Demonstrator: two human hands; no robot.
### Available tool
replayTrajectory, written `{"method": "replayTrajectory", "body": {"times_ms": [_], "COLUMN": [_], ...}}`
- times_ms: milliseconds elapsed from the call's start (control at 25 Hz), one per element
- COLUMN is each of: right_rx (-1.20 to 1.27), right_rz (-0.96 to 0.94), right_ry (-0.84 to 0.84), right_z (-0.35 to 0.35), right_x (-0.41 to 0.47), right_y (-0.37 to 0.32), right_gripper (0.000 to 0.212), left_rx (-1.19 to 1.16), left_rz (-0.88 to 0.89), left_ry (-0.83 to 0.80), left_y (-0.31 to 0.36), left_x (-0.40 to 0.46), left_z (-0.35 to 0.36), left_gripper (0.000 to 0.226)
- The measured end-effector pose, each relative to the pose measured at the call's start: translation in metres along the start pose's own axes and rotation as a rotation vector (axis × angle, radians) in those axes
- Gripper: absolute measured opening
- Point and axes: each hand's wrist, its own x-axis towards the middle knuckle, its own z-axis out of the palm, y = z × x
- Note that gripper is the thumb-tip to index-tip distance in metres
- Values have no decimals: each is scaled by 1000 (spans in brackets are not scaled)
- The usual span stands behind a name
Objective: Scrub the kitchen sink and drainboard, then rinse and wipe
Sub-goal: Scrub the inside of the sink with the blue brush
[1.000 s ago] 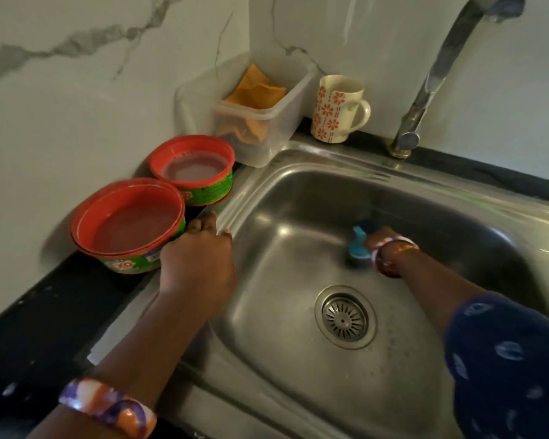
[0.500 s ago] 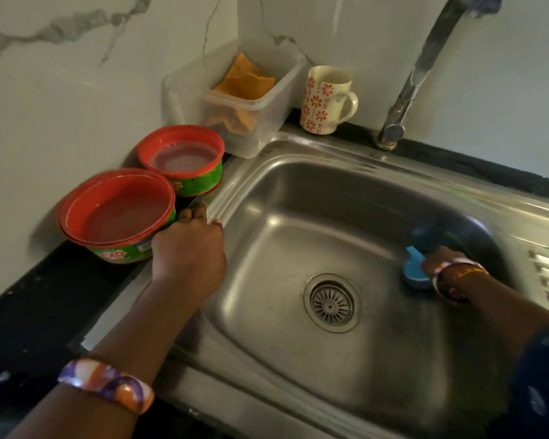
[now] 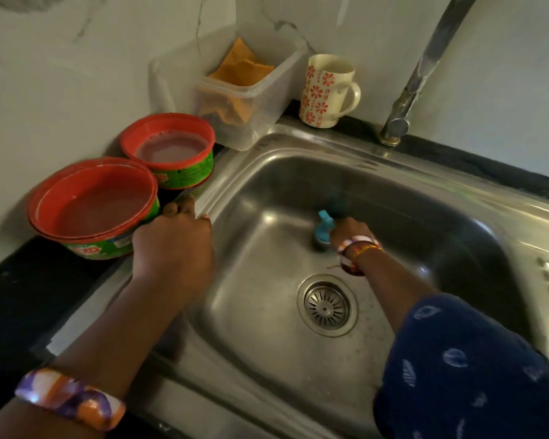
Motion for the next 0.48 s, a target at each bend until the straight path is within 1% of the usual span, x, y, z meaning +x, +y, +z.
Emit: {"method": "replayTrajectory", "body": {"times_ms": [80, 120, 160, 200, 240, 320, 400, 480], "right_rx": [-120, -155, -176, -175, -139, -45, 79, 127], "right_rz": [196, 283, 345, 360, 332, 211, 22, -150], "right_ry": [40, 27, 10, -10, -3, 13, -62, -102], "right_z": [-27, -38, -43, -44, -41, -23, 6, 23], "right_x": [-16, -25, -29, -28, -21, 0, 21, 18], "right_y": [76, 102, 119, 122, 112, 62, -8, -67], "right_gripper": [38, 39, 41, 42, 41, 40, 40, 38], "left_rx": [-37, -52, -61, -67, -70, -57, -48, -38], "left_rz": [-6, -7, -1, 8, 15, 22, 24, 35], "left_ry": [-13, -16, -18, -17, -11, -8, -15, -8], "left_y": [1, 2, 3, 2, 2, 0, -1, 0], "left_x": [0, 0, 0, 0, 0, 2, 2, 3], "left_z": [-2, -4, -5, -4, -3, -3, -1, -1], "left_gripper": [36, 36, 36, 36, 37, 36, 36, 35]}}
